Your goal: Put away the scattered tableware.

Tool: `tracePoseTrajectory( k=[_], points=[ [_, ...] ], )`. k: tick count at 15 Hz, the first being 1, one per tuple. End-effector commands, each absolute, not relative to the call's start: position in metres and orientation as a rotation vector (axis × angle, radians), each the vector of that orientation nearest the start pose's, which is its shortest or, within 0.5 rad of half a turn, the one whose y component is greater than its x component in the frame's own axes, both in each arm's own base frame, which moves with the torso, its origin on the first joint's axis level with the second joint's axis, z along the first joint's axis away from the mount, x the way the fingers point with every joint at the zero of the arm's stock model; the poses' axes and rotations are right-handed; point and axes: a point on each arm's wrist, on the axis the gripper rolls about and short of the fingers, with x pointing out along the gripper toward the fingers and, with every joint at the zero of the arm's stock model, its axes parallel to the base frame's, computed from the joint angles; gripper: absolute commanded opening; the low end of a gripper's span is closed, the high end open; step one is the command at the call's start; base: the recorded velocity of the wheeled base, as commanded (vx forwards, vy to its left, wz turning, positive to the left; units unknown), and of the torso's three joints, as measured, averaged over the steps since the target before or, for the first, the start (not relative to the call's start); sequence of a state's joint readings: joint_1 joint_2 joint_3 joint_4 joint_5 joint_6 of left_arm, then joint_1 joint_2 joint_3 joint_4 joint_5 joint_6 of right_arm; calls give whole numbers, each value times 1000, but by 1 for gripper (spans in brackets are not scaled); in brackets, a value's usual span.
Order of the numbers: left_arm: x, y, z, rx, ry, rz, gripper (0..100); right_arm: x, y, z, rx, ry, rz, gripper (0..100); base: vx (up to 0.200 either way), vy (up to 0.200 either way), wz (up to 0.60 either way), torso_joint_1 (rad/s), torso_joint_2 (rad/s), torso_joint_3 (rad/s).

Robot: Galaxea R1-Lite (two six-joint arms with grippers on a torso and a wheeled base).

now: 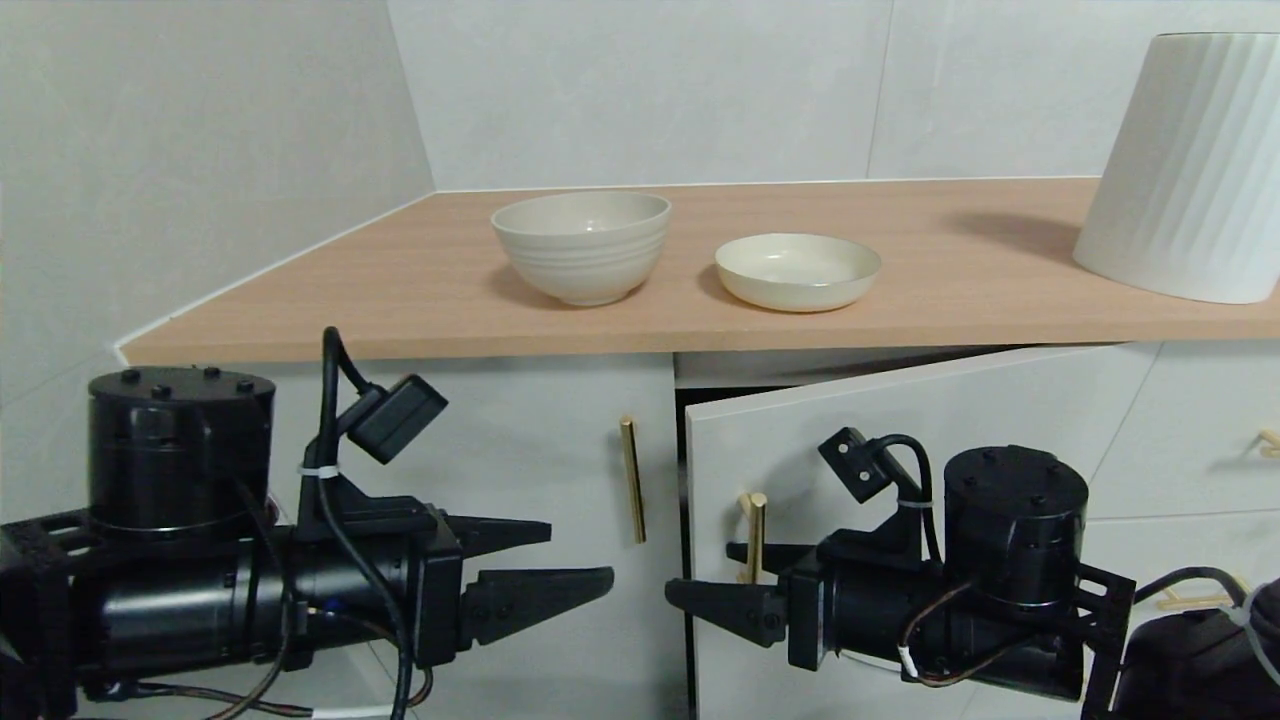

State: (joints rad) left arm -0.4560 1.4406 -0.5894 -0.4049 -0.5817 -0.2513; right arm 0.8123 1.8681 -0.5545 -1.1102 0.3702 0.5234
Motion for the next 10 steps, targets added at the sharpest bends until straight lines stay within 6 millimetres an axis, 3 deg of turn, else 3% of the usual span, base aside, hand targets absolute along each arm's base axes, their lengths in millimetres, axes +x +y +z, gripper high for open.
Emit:
tracePoseTrajectory(
  k=[1,2,4,7,10],
  points=[
    [201,-117,162,-264,642,-959,100,203,226,114,408,523,1089,100,0,0,0,0,0,0],
    [204,-118,163,-265,624,-963,0,203,226,114,408,523,1089,100,0,0,0,0,0,0],
    [207,-123,171,-258,552,-989,0,202,226,113,407,527,1090,100,0,0,0,0,0,0],
    [229,-139,187,-251,462,-1019,0,203,227,108,401,544,1084,100,0,0,0,0,0,0],
    [239,-154,161,-237,549,-1040,0,202,226,108,402,546,1082,100,0,0,0,0,0,0]
  ],
)
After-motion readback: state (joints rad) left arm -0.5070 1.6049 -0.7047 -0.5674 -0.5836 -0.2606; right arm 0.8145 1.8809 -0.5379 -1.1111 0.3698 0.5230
